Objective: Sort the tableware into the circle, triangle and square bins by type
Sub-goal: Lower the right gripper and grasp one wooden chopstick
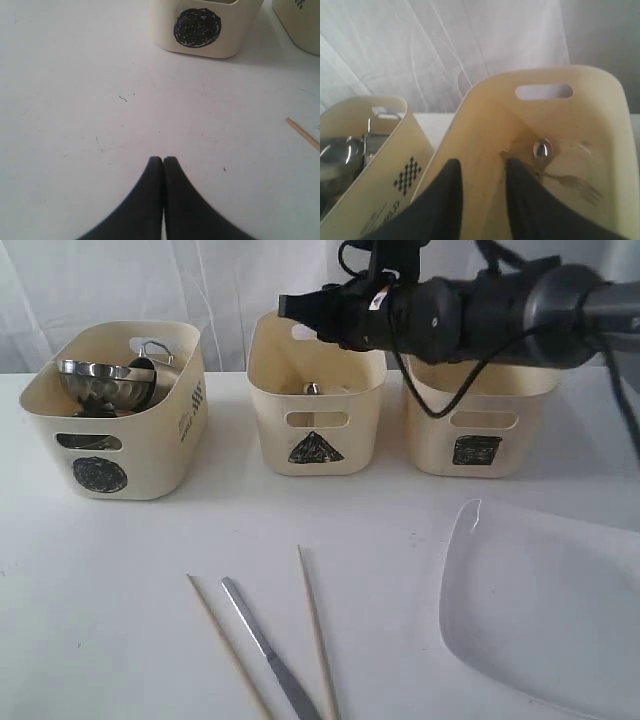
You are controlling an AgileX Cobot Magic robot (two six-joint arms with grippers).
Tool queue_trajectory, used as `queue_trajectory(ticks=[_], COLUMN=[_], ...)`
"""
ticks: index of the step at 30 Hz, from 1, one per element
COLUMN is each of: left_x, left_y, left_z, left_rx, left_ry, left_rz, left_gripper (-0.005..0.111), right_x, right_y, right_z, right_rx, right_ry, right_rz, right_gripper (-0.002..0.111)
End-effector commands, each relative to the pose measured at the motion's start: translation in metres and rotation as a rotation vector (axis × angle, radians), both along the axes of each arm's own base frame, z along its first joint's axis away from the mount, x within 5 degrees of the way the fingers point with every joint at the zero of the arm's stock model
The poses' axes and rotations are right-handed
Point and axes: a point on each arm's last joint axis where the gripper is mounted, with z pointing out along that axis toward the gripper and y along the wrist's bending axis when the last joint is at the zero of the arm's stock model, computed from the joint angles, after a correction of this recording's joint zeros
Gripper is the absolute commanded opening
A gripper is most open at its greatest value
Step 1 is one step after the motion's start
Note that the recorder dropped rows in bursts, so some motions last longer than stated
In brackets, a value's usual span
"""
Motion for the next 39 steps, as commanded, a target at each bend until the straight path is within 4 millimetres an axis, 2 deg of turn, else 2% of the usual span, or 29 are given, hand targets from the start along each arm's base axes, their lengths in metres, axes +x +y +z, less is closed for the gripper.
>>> queue_trajectory(ticks=[1, 7, 11, 14, 20, 24, 27, 30, 35, 39], left_x=[0.0, 0.0, 0.0, 0.0, 0.0, 0.0, 0.0, 0.0, 0.0, 0.0], left_y=[0.0, 0.0, 0.0, 0.0, 0.0, 0.0, 0.0, 0.0, 0.0, 0.0], left_z=[-0.001, -0.001, -0.001, -0.001, -0.001, -0.001, -0.001, -0.001, -0.001, -0.001], left_rx=[0.001, 0.001, 0.001, 0.001, 0.001, 0.001, 0.001, 0.001, 0.001, 0.001], left_ry=[0.003, 0.003, 0.003, 0.003, 0.003, 0.003, 0.003, 0.003, 0.003, 0.003], left_rz=[0.002, 0.002, 0.002, 0.002, 0.002, 0.002, 0.002, 0.002, 0.002, 0.002], left_gripper=[0.0, 0.0, 0.0, 0.0, 0.0, 0.0, 0.0, 0.0, 0.0, 0.0], right_x=[-0.021, -0.045, -0.074, -0.101, -0.152, -0.172, -0.178, -0.185, -0.184, -0.175], right_y=[-0.006, -0.012, -0.021, -0.027, -0.032, -0.028, -0.018, -0.001, 0.034, 0.047], right_z=[0.012, -0.002, -0.019, -0.025, -0.013, -0.002, 0.001, -0.005, -0.036, -0.06], right_rx=[-0.085, -0.135, -0.162, -0.162, -0.211, -0.188, -0.158, -0.189, -0.213, -0.24], right_ry=[0.161, 0.313, 0.45, 0.539, 0.66, 0.662, 0.668, 0.68, 0.733, 0.734], right_rz=[0.058, 0.089, 0.102, 0.118, 0.207, 0.231, 0.27, 0.391, 0.455, 0.433], right_gripper=[0.0, 0.0, 0.0, 0.0, 0.0, 0.0, 0.0, 0.0, 0.0, 0.0])
